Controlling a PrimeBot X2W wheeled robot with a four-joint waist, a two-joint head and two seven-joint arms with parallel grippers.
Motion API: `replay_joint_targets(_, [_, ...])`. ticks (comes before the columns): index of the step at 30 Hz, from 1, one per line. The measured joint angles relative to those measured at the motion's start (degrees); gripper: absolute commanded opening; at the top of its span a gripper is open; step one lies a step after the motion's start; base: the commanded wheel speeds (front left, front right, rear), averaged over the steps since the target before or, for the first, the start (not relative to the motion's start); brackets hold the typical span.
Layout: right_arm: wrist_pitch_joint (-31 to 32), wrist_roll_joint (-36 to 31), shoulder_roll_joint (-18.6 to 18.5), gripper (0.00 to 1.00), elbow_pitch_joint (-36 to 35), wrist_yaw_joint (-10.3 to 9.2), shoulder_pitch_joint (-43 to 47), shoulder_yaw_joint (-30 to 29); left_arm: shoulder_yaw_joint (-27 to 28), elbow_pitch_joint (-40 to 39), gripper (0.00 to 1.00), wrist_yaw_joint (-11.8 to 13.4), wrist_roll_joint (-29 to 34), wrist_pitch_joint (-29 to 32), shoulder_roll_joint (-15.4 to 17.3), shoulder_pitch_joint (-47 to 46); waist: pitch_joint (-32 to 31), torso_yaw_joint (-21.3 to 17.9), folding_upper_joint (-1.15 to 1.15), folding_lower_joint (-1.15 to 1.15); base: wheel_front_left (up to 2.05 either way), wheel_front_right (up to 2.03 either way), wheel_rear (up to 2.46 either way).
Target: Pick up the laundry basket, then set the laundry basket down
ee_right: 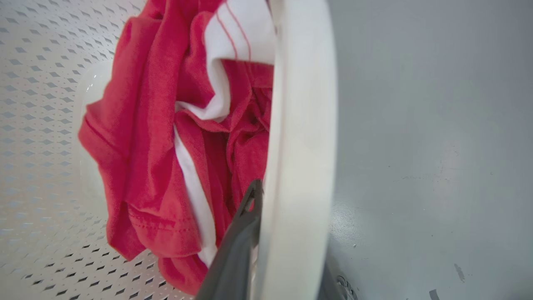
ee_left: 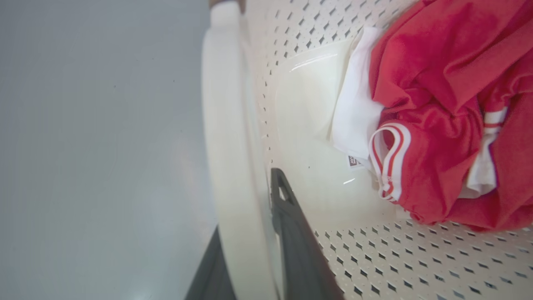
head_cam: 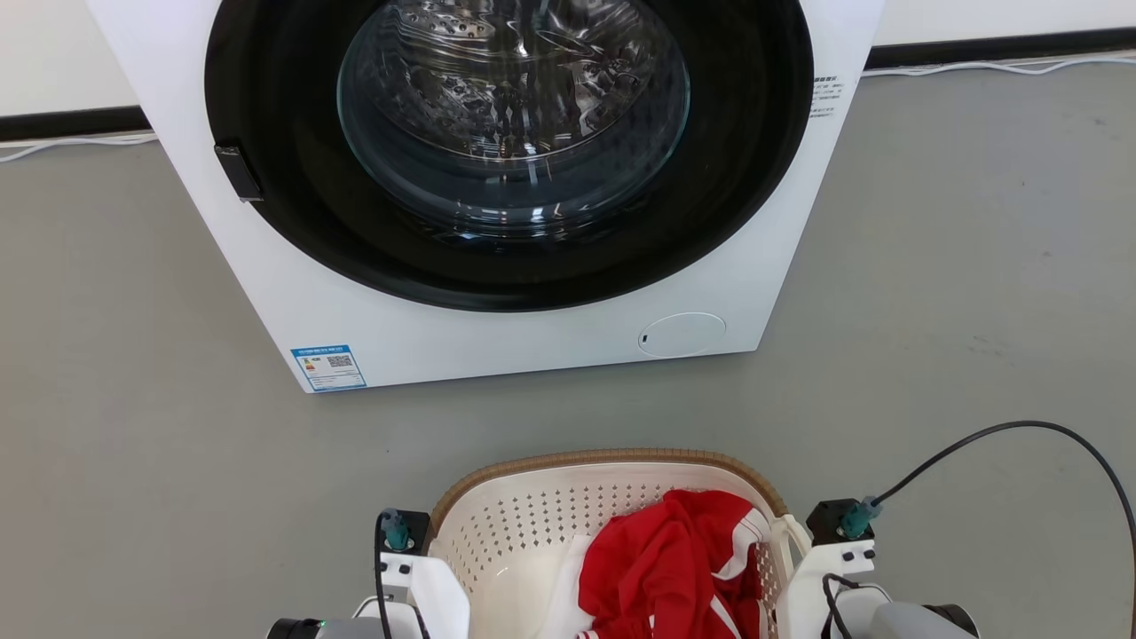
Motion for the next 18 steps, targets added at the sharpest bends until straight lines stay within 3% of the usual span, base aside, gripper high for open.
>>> replay_joint_targets(18, [-0.08, 2.59, 0.02, 0.00, 0.79, 0.00, -0.05, 2.47, -1.10, 0.11, 0.00, 0.00, -0.78, -0.05, -0.08, -0.01, -0.78, 0.24, 0.00, 0.00, 0.00, 0.00, 0.00])
